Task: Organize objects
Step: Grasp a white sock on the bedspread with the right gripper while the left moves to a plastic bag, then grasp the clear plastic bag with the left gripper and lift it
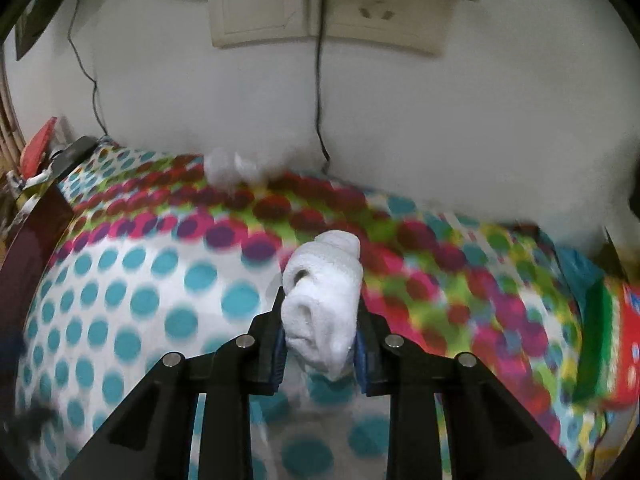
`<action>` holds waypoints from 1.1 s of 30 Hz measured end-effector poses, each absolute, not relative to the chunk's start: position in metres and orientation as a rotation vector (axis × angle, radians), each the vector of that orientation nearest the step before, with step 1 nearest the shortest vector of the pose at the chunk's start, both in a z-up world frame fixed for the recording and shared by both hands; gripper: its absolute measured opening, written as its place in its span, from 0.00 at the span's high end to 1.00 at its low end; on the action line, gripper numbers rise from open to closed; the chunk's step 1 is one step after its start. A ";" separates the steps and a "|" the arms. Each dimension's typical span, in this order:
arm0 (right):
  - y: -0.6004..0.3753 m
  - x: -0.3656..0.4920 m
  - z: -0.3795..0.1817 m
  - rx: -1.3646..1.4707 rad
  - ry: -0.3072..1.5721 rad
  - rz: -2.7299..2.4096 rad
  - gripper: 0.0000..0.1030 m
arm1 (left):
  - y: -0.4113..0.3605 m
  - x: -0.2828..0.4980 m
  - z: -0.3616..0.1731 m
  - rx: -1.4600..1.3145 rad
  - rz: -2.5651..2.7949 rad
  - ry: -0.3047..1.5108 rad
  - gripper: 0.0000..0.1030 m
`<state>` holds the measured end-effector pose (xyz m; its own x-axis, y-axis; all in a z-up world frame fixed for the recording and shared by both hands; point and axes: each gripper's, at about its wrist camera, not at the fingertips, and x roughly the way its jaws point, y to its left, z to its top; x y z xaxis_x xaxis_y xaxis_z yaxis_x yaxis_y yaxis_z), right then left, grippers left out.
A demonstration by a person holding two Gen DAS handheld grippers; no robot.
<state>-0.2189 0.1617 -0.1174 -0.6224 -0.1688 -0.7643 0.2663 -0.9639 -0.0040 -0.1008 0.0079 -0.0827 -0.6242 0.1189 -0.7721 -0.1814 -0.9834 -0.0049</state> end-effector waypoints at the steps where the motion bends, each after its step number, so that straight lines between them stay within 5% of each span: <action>1: 0.166 -0.211 -0.117 1.221 0.173 -2.622 0.76 | 0.012 -0.111 -0.082 -1.266 2.679 0.117 0.47; 10: 0.180 -0.182 -0.120 1.239 0.136 -2.590 0.72 | 0.043 -0.203 -0.077 -1.227 2.514 0.150 0.35; 33: 0.172 -0.178 -0.120 1.249 0.181 -2.575 0.64 | 0.067 -0.300 -0.120 -1.266 2.590 0.236 0.35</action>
<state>-0.1779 0.1723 -0.1199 -0.5905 -0.1889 -0.7846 0.2967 -0.9549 0.0066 -0.2998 0.0672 -0.1199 -0.5921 0.1504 -0.7917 -0.2913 -0.9560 0.0362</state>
